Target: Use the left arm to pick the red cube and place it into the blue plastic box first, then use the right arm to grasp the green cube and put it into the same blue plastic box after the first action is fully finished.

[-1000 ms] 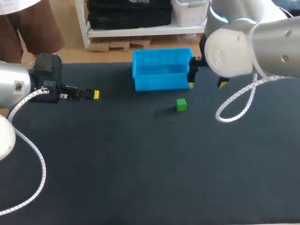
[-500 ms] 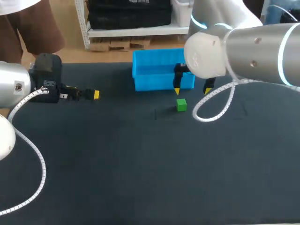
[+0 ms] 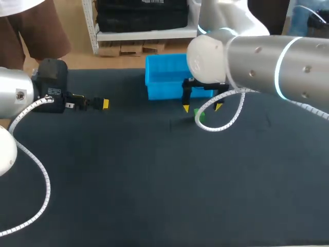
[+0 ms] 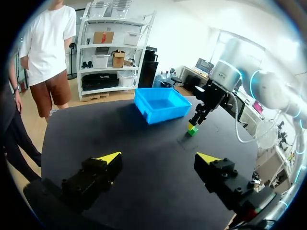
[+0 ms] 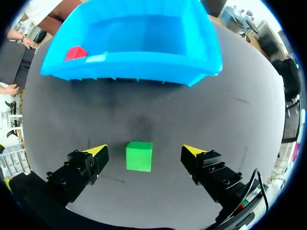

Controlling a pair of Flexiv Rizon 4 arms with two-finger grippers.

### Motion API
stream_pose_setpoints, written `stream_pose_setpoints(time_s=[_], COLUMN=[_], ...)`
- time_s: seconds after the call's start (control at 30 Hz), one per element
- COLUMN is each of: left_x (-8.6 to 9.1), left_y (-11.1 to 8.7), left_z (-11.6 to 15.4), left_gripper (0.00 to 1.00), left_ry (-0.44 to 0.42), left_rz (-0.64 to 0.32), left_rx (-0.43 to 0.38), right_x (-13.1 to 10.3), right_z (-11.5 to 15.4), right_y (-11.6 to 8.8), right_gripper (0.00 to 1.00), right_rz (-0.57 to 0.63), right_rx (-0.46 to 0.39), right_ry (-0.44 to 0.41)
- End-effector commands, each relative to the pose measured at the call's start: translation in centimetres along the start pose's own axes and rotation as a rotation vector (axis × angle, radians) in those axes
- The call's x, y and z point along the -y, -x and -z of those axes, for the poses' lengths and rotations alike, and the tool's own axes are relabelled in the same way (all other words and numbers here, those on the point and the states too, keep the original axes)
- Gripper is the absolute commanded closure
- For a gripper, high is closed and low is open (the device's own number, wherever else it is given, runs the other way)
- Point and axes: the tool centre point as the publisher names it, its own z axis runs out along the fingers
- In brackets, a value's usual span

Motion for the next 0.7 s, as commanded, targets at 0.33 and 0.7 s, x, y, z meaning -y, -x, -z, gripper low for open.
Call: stream_pose_setpoints(time_s=[0.33, 0.7], left_x=[-0.2, -0.2], left_y=[-0.1, -0.1], left_z=[-0.1, -0.1], left_gripper=[0.00, 0.00], left_ry=[-0.008, -0.008], left_rz=[-0.002, -0.002], left_rx=[0.006, 0.006], right_x=[-0.7, -1.2], right_z=[-1.0, -1.6], right_y=[-0.4, -1.7], right_gripper=[0.00, 0.00], right_rz=[0.049, 0.060], right_rx=[-0.021, -0.017], right_ry=[-0.011, -0.007])
